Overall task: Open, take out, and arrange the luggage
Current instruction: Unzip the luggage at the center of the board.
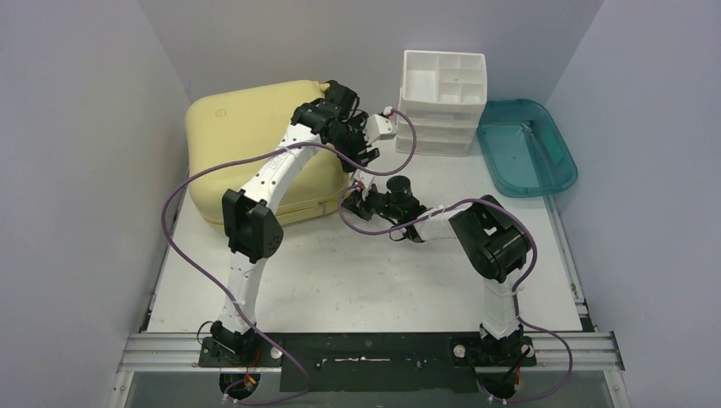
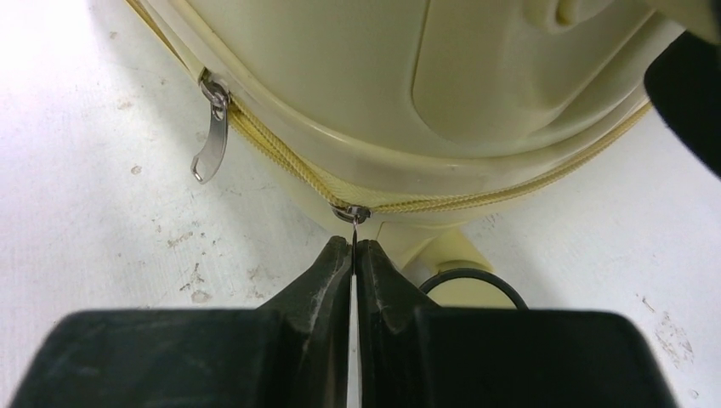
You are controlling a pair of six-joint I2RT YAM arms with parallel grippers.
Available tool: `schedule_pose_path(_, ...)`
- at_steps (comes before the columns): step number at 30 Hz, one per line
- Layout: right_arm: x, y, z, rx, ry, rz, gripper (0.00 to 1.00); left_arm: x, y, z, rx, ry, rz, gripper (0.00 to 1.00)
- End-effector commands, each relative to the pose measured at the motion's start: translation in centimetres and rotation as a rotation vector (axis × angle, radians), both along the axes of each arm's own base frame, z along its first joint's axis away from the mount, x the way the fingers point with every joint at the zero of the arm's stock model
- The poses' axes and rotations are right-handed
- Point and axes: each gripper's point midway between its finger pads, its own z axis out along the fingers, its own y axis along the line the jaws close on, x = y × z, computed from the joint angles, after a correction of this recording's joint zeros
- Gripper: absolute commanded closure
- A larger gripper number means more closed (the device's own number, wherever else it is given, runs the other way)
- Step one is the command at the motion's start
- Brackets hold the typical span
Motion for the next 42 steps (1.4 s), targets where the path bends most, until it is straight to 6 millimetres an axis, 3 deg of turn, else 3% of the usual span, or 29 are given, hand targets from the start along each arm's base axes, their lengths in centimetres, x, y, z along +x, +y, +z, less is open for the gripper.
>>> schedule_pose_path(1,0.4,0.9,0.3,-0.026,0.046,0.002,1.00,-12.6,-1.0,-12.3,0.271,0.488,-0.148,0.39)
schedule_pose_path(8,0.4,1.0,0.4,-0.017,0.065,-0.002,1.00,-12.0,0.8,-12.4,0.343,0.433,-0.080,0.89)
schedule_pose_path(12,0.5,1.0,0.7,-0.005,0.072,-0.010,1.00,-10.6,1.1,-11.5,0.342,0.371,-0.002,1.00)
schedule_pose_path(15,1.1,0.6,0.9,0.016,0.090,-0.052,1.00,-9.0,1.0,-9.8,0.294,0.312,0.072,1.00)
schedule_pose_path(20,2.6,-0.8,0.9,0.059,0.126,-0.127,1.00,-8.8,1.3,-7.1,0.224,0.280,0.118,1.00)
schedule_pose_path(29,4.7,-4.1,2.4,0.225,0.219,-0.223,1.00,-10.5,1.7,-6.5,0.159,0.283,0.132,1.00)
schedule_pose_path(35,5.8,-6.5,3.4,0.346,0.276,-0.288,1.00,-10.4,0.8,-4.6,0.082,0.265,0.137,1.00)
schedule_pose_path(42,5.7,-8.7,4.0,0.344,0.261,-0.336,1.00,-10.3,1.1,-4.1,0.076,0.250,0.161,1.00)
